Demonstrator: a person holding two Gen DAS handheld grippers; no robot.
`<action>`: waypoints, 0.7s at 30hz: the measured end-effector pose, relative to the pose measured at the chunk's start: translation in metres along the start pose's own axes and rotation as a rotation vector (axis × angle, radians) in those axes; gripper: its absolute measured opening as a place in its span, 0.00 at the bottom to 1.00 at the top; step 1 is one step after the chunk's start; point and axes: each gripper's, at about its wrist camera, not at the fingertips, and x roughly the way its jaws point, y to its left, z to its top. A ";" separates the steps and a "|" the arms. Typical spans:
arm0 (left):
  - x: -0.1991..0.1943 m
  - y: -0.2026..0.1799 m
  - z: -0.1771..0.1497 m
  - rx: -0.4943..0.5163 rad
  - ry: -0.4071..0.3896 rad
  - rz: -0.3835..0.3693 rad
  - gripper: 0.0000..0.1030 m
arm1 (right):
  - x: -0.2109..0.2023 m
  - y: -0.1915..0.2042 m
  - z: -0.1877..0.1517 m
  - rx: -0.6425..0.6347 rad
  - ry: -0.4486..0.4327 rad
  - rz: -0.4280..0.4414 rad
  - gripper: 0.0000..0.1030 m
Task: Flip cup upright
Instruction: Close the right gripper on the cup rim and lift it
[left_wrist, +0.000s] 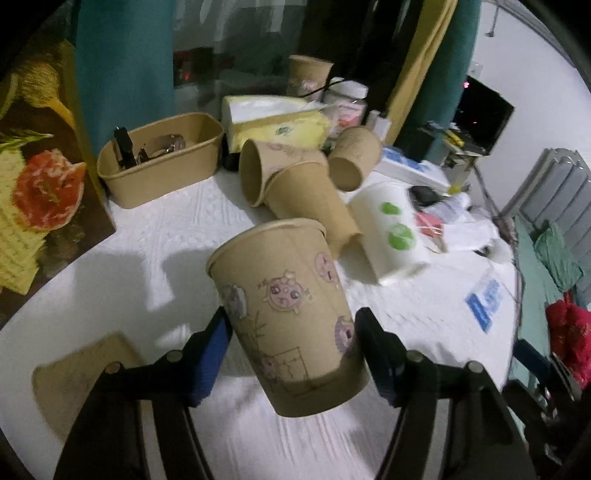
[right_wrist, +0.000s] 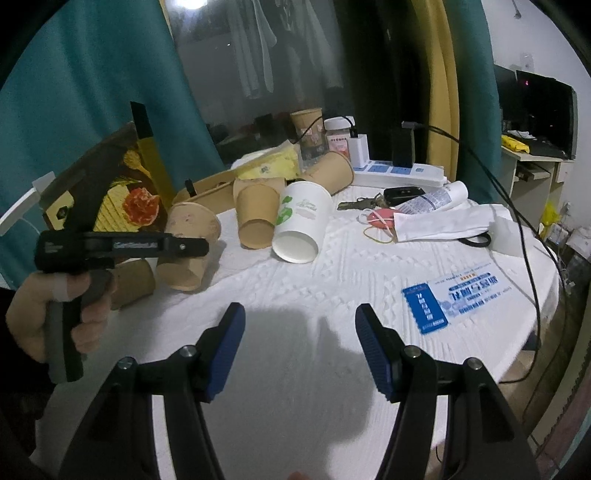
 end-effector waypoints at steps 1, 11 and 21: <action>-0.007 -0.002 -0.004 0.003 -0.007 -0.005 0.67 | -0.004 0.003 -0.002 0.002 0.000 0.001 0.58; -0.111 -0.003 -0.110 -0.012 -0.025 -0.059 0.67 | -0.052 0.037 -0.055 0.010 0.049 0.024 0.59; -0.142 0.027 -0.210 -0.276 0.034 -0.103 0.67 | -0.074 0.079 -0.106 -0.030 0.122 0.043 0.60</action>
